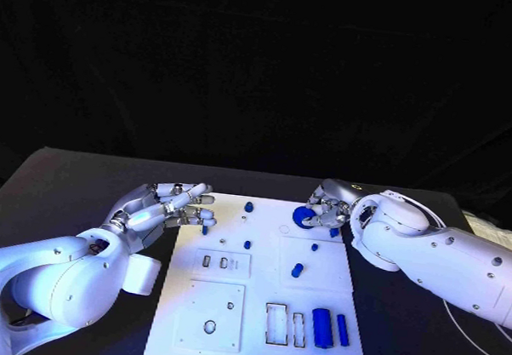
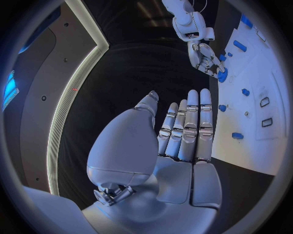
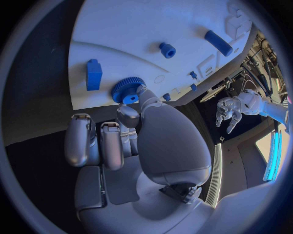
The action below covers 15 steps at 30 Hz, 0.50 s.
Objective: Assemble the parts on the task board
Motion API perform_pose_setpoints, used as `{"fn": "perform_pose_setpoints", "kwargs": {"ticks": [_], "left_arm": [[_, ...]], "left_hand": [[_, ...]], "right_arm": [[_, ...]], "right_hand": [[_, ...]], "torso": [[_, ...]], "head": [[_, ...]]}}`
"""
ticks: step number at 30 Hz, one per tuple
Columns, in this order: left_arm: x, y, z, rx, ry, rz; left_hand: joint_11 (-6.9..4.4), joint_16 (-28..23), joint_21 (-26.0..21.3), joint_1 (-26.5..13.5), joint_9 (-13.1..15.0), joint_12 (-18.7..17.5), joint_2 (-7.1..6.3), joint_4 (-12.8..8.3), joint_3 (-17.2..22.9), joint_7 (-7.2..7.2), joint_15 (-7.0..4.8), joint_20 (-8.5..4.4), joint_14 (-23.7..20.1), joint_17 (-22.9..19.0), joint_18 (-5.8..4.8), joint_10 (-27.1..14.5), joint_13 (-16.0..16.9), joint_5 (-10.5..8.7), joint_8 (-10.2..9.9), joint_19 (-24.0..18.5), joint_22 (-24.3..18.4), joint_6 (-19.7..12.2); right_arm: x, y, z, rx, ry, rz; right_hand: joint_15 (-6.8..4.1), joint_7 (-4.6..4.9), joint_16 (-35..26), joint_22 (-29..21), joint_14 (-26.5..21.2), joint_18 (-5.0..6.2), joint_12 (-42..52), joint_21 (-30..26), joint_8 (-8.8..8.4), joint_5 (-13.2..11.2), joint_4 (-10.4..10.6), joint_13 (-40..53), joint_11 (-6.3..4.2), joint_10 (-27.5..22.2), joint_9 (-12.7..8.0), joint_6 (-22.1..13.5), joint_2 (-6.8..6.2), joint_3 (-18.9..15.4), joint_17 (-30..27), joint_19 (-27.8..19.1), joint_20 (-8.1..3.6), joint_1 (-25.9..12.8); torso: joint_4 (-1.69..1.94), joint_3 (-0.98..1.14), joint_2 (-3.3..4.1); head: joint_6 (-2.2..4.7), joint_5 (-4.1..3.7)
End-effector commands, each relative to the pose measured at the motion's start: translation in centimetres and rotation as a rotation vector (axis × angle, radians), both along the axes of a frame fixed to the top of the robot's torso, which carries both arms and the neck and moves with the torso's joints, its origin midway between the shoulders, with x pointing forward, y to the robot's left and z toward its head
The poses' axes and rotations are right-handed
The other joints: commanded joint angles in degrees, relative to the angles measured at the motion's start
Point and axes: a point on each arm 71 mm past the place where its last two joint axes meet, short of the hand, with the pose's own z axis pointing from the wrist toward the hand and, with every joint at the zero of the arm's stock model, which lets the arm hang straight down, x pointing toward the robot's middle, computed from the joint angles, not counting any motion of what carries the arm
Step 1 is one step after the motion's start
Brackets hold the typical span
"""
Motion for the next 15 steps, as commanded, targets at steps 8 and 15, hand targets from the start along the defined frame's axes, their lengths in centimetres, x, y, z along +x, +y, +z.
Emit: {"fn": "perform_pose_setpoints", "kwargs": {"ticks": [8,15], "left_arm": [[0.0,-0.2,0.1,-0.013,-0.005,-0.019],[0.0,-0.2,0.1,-0.013,-0.005,-0.019]], "left_hand": [[0.36,-0.4,0.4,-0.2,-0.1,-0.3,0.54,-0.3,0.1,0.43,0.32,0.06,-0.1,0.1,0.51,0.0,-0.1,-0.21,-0.4,0.2,0.1,0.0],[0.33,-0.5,0.4,-0.2,-0.1,-0.4,0.62,-0.5,0.1,0.38,0.31,0.07,0.0,0.2,0.52,0.0,-0.1,-0.2,-0.4,0.2,0.1,0.0]], "right_arm": [[-0.2,0.5,-0.5,-0.061,-0.02,0.021],[-0.9,1.7,0.7,-0.005,-0.172,0.046]], "right_hand": [[-0.32,-0.44,0.5,0.8,3.8,-0.88,4.6,0.6,1.08,-1.5,-1.0,4.6,-0.42,1.9,0.4,2.8,1.39,0.9,2.3,0.7,-0.22,2.7],[-1.16,-1.74,1.3,3.1,4.2,-1.35,11.1,1.7,2.5,-1.9,-2.4,10.3,-1.47,4.5,1.3,6.3,3.58,4.1,4.2,2.2,-0.91,5.2]], "torso": [[0.1,0.0,-0.08],[0.15,0.01,-0.1]], "head": [[-0.22,-0.01],[-0.07,-0.03]]}}
